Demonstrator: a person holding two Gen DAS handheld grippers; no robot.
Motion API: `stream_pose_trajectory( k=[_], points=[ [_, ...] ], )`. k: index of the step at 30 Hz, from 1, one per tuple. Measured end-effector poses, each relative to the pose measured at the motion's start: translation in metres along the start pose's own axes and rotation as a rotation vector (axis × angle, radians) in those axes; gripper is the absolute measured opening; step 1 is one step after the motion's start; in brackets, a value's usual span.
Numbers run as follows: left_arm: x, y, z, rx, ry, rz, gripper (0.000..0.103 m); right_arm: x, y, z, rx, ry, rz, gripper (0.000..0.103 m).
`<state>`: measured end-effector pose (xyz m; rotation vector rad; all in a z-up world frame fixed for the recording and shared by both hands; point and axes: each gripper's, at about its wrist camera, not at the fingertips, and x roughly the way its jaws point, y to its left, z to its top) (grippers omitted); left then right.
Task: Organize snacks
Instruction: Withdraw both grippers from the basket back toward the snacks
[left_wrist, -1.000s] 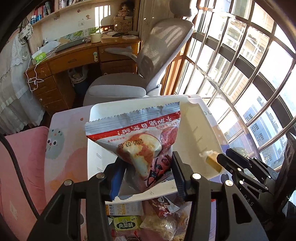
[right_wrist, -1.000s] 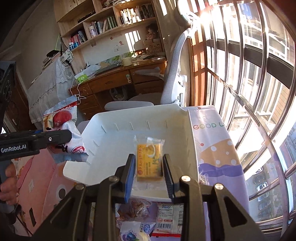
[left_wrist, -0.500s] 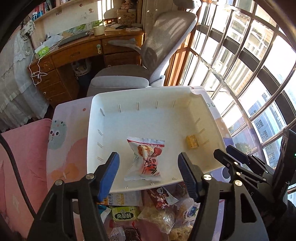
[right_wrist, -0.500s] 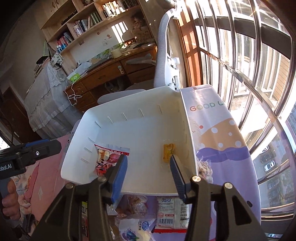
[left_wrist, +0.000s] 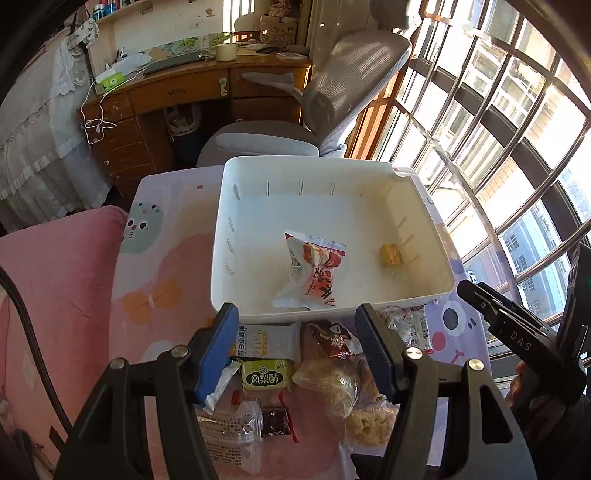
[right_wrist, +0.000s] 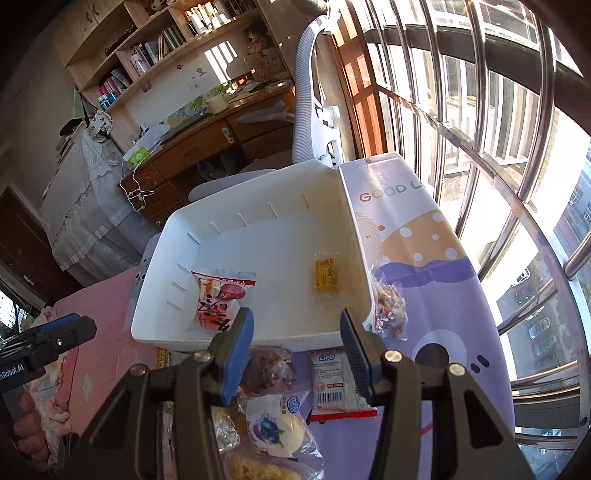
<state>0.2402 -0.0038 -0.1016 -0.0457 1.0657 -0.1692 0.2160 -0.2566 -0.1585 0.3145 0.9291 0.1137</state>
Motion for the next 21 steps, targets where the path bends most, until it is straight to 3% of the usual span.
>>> stream_pose_trajectory(
  k=[15, 21],
  points=[
    [-0.067, 0.071, -0.061, 0.004, -0.055, -0.059, 0.065, -0.055, 0.034, -0.074, 0.082, -0.002, -0.106, 0.052],
    [-0.077, 0.094, -0.090, 0.022, -0.031, -0.075, 0.076, -0.070, 0.052, -0.113, 0.105, -0.004, -0.142, 0.053]
  ],
)
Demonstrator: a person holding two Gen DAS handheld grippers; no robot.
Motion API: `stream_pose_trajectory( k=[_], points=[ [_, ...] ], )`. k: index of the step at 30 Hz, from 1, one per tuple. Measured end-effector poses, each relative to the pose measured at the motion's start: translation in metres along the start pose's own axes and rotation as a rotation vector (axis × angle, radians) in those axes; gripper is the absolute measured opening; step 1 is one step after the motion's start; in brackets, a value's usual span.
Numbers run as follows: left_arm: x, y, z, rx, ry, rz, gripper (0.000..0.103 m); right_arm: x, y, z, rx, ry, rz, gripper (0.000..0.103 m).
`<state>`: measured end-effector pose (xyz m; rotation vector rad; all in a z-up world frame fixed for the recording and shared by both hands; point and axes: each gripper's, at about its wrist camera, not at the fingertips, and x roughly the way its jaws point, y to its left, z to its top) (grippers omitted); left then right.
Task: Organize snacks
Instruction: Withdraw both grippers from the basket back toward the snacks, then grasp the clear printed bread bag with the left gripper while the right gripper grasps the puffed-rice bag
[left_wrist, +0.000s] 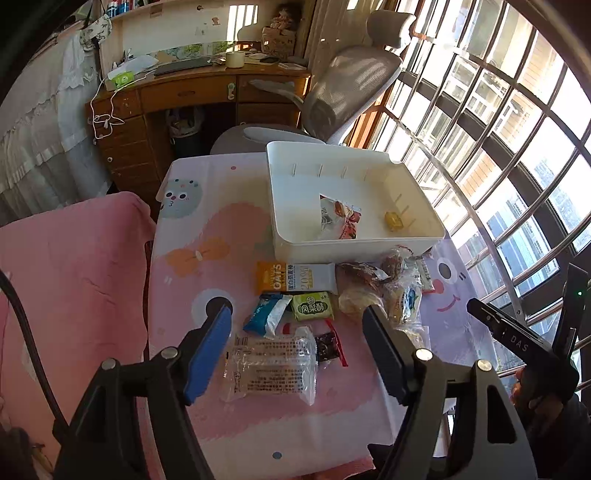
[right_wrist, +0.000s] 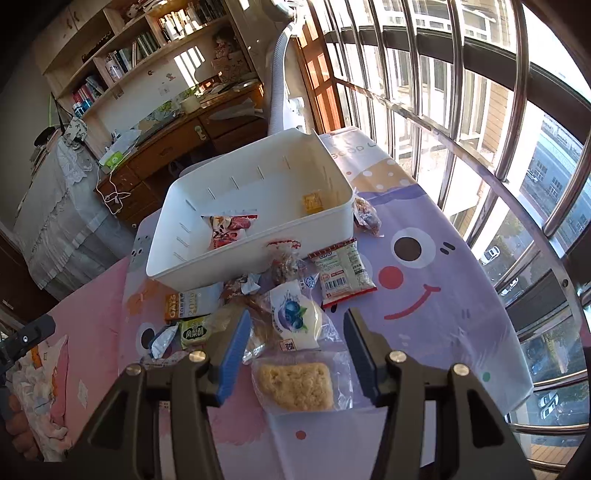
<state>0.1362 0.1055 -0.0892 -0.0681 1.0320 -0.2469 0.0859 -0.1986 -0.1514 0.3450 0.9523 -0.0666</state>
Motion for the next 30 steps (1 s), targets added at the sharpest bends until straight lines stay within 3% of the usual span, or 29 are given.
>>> stream_pose_trajectory(
  k=[2, 13, 17, 30],
  points=[
    [0.000, 0.006, -0.010, 0.009, 0.022, 0.001, 0.084, -0.004, 0.004, -0.012, 0.005, 0.001, -0.007, 0.054],
    [0.026, 0.029, -0.043, 0.010, 0.193, -0.035, 0.089, -0.008, 0.023, -0.059, -0.007, 0.029, -0.013, 0.066],
    [0.046, 0.028, -0.049, 0.017, 0.270, -0.052, 0.092, -0.004, 0.025, -0.065, -0.032, 0.046, -0.023, 0.075],
    [0.128, 0.022, -0.054, -0.008, 0.486, 0.004, 0.092, 0.050, 0.021, -0.068, -0.115, 0.200, -0.048, 0.081]
  ],
)
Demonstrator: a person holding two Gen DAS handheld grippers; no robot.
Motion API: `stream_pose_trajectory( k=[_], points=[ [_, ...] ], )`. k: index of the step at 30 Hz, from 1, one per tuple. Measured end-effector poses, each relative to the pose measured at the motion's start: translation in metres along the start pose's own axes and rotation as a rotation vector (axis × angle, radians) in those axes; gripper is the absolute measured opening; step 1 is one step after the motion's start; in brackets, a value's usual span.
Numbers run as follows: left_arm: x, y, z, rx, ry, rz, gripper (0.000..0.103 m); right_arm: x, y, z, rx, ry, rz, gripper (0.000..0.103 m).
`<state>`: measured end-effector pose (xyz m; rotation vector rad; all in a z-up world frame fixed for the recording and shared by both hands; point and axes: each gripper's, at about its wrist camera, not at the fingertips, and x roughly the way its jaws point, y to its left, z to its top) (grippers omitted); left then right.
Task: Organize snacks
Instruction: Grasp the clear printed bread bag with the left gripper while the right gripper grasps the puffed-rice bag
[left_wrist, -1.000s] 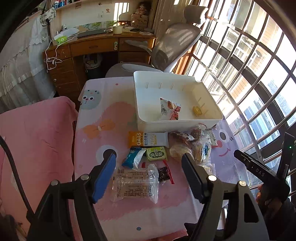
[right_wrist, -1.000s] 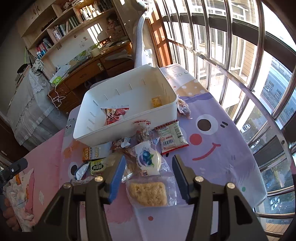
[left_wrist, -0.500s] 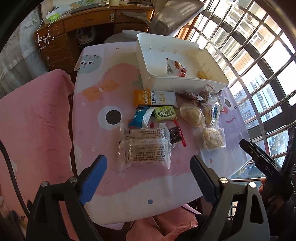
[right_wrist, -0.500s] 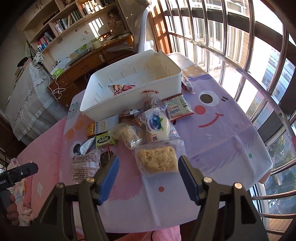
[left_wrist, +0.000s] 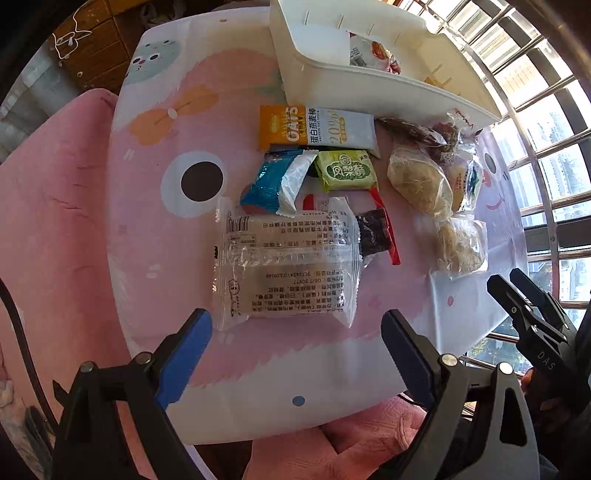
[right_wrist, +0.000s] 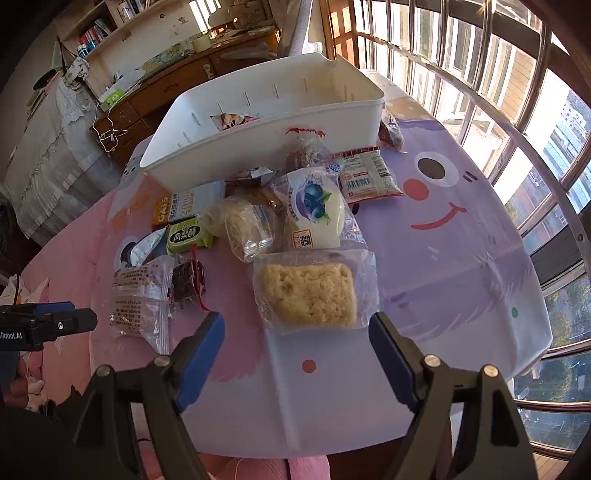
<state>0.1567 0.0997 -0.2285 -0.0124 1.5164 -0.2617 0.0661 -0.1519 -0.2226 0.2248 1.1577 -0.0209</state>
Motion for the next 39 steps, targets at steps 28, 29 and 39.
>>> stream_pose_trajectory(
  k=[28, 29, 39],
  points=[
    [0.089, 0.019, 0.039, -0.177, 0.203, -0.009, 0.101, 0.095, 0.013, 0.049, -0.109, 0.303, -0.053, 0.092],
    [0.091, 0.019, 0.041, -0.183, 0.206, -0.011, 0.102, 0.098, 0.014, 0.052, -0.112, 0.305, -0.055, 0.092],
    [0.102, 0.028, 0.057, -0.221, 0.220, -0.043, 0.103, 0.120, 0.028, 0.063, -0.144, 0.321, -0.089, 0.092]
  ],
)
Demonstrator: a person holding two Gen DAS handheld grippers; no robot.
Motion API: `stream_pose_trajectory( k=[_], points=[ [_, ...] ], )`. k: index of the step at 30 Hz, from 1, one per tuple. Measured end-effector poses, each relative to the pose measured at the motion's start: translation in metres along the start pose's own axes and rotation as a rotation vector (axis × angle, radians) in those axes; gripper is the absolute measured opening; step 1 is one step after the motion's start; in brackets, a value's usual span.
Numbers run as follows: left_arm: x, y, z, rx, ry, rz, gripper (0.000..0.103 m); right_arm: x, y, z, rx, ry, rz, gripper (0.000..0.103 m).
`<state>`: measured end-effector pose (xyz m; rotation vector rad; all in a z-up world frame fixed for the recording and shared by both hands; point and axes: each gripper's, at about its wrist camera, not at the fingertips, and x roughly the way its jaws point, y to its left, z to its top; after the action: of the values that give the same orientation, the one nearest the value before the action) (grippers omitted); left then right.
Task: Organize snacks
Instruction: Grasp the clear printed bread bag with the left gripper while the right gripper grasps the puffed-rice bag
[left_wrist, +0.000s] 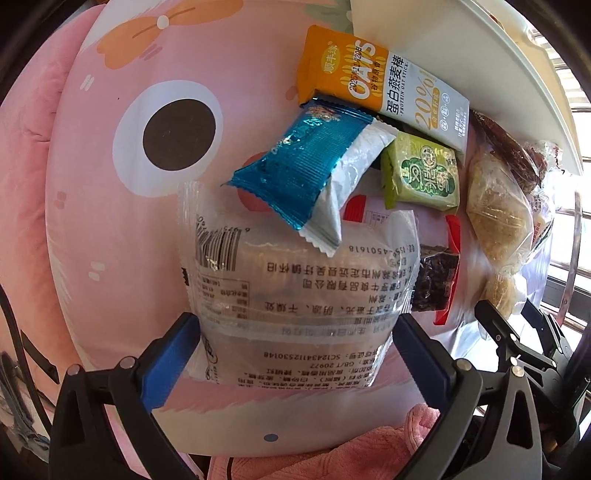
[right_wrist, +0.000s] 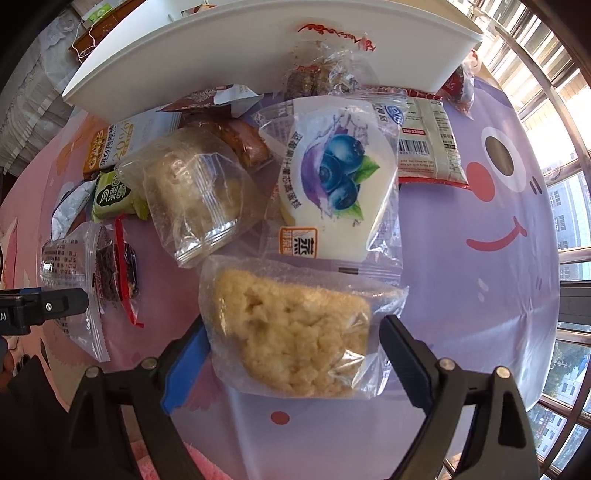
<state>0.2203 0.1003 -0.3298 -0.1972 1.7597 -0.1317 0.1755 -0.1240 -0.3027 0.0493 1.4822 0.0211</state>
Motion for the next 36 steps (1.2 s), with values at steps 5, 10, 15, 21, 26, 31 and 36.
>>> stream_pose_trajectory(
  k=[5, 10, 15, 21, 26, 31, 36],
  points=[
    [0.006, 0.003, 0.001, -0.011, -0.001, -0.013, 0.103, 0.006, 0.009, 0.007, -0.019, 0.004, -0.023, 0.090],
    [0.005, 0.011, -0.003, -0.019, -0.014, -0.021, 0.096, 0.007, 0.014, 0.015, -0.018, 0.001, -0.033, 0.081],
    [-0.008, 0.029, -0.011, -0.035, -0.032, -0.039, 0.084, 0.004, 0.013, 0.010, -0.010, 0.001, -0.023, 0.079],
    [-0.013, 0.035, -0.018, -0.031, -0.063, -0.050, 0.077, -0.004, 0.009, 0.007, 0.007, 0.002, 0.004, 0.078],
    [-0.021, 0.037, -0.032, -0.040, -0.081, -0.041, 0.074, -0.021, -0.001, -0.006, 0.012, -0.017, 0.009, 0.078],
    [-0.036, 0.039, -0.050, -0.025, -0.113, -0.035, 0.074, -0.038, -0.002, -0.022, 0.029, -0.051, 0.007, 0.078],
    [-0.060, 0.035, -0.073, 0.033, -0.177, -0.039, 0.074, -0.060, 0.002, -0.040, 0.052, -0.104, -0.001, 0.078]
  ],
)
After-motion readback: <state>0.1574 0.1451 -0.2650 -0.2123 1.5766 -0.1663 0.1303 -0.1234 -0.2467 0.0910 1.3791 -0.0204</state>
